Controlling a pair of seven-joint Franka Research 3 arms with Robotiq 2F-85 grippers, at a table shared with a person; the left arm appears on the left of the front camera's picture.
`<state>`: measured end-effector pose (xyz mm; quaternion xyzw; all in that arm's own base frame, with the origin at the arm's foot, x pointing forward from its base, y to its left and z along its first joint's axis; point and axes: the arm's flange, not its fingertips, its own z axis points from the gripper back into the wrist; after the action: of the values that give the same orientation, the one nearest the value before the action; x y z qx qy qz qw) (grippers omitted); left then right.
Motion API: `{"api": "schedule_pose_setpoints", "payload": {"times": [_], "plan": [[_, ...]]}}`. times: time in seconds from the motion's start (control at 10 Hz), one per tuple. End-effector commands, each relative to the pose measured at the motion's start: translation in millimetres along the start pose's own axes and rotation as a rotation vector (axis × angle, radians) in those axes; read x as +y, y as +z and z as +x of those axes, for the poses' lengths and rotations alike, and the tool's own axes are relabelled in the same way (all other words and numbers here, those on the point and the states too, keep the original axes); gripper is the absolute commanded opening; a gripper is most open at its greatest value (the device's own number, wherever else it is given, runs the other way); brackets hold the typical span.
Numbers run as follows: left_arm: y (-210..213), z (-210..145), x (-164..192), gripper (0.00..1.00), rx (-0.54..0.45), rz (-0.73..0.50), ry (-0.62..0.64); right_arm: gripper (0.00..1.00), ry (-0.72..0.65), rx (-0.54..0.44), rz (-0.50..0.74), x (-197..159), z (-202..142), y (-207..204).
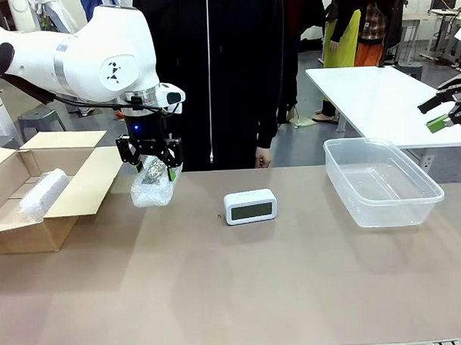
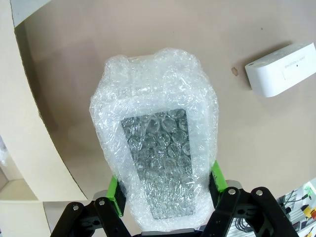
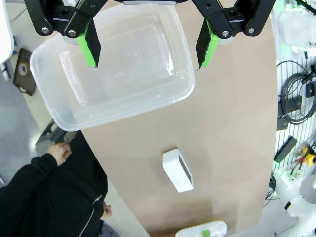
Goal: Separate and place wrapped and unwrapped clocks.
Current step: If the picked Digital clock is wrapped, place it in the Package Box ; if not, place it in the Organizing box.
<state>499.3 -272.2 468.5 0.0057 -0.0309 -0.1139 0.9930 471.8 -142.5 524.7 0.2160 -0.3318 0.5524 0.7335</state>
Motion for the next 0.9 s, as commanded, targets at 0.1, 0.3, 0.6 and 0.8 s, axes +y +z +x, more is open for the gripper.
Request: {"api": "schedule_pose_setpoints", "payload": {"times": [0.1,0.3,0.6,0.8], "plan": [[0.0,0.0,0.0,0.79,0.000,0.000,0.000,1.00,0.004,-0.010,0.003,-0.4,0.3,-1.1],[8.6,-2.8,5.5,0.79,-0.020,0.012,-0.025,1.00,0.004,-0.010,0.003,-0.4,0.3,-1.1],[42.7,-12.2,36.8,0.79,-0.006,0.027,-0.006,1.00,0.004,-0.010,0.003,-0.4,0.3,-1.1],[67.0,-18.7,71.8,0.79,-0.010,0.046,-0.004,1.00,0.004,-0.010,0.003,-0.4,0.3,-1.1]]}}
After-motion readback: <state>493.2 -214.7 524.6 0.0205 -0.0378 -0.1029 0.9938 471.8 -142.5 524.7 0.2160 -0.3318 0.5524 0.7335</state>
